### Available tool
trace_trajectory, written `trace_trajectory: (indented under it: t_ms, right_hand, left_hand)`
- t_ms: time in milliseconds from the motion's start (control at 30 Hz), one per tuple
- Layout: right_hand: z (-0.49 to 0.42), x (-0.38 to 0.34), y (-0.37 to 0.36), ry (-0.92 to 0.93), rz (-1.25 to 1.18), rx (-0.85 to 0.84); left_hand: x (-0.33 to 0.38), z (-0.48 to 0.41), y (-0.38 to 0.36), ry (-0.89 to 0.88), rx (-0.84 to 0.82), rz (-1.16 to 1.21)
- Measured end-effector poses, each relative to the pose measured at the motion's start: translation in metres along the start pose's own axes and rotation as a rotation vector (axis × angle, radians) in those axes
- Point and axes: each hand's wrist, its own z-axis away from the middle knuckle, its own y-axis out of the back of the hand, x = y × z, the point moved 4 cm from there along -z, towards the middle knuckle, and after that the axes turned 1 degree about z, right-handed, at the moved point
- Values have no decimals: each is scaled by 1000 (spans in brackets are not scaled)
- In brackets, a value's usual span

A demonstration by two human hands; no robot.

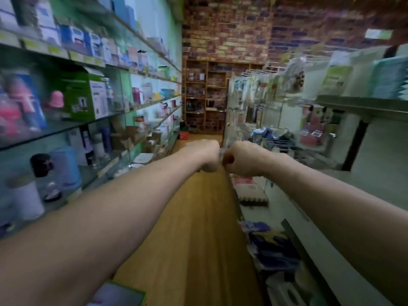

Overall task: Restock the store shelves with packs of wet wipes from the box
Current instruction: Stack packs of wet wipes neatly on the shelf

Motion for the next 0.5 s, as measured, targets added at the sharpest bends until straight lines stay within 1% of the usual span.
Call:
trace_trajectory:
  t_ms: [267,333,500]
  right_hand:
    - [-69,-127,-100,199,-51,-155]
    - [-81,-155,-124,244,-65,-209]
    - [-100,-217,-187,351,-99,-329]
  left_hand:
    - [-168,24,-85,264,-162,46]
    - [-202,35,-101,323,-210,54]
    - [-271,66,-147,450,-272,95]
